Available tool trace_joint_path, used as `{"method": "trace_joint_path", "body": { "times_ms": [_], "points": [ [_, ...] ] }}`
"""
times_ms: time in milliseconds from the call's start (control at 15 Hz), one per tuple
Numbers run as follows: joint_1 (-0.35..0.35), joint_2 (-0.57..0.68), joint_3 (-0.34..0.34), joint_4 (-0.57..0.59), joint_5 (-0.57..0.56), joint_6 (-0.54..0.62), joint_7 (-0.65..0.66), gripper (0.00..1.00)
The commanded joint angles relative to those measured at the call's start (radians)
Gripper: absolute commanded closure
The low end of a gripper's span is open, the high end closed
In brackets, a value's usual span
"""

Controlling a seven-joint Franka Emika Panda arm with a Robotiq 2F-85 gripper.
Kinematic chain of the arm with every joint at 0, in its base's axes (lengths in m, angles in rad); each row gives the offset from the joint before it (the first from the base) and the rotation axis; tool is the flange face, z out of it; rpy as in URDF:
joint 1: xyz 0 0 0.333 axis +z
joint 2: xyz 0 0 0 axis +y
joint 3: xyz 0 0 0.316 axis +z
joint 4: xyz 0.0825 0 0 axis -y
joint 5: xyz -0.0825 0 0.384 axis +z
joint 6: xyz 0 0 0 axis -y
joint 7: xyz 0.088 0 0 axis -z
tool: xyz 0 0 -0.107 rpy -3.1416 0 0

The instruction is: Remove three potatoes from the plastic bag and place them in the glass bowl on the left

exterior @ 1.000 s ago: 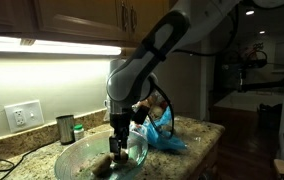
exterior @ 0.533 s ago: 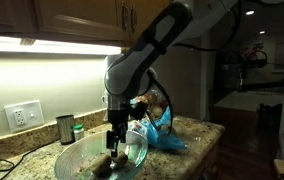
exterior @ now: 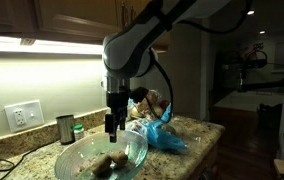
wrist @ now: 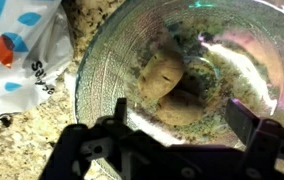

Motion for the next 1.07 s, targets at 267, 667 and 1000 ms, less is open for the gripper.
{"method": "trace_joint_path", "body": {
  "times_ms": [267, 667, 1000],
  "points": [
    [0.006, -0.193, -0.031, -0.104, -0.030, -0.126, 0.107, 0.00],
    [-0.011, -0.285, -0.071, -0.177, -0.053, -0.152, 0.160, 0.00],
    [-0.035, -0.325, -0.113, -0.246, -0.068, -0.134, 0.190, 0.00]
  ]
}}
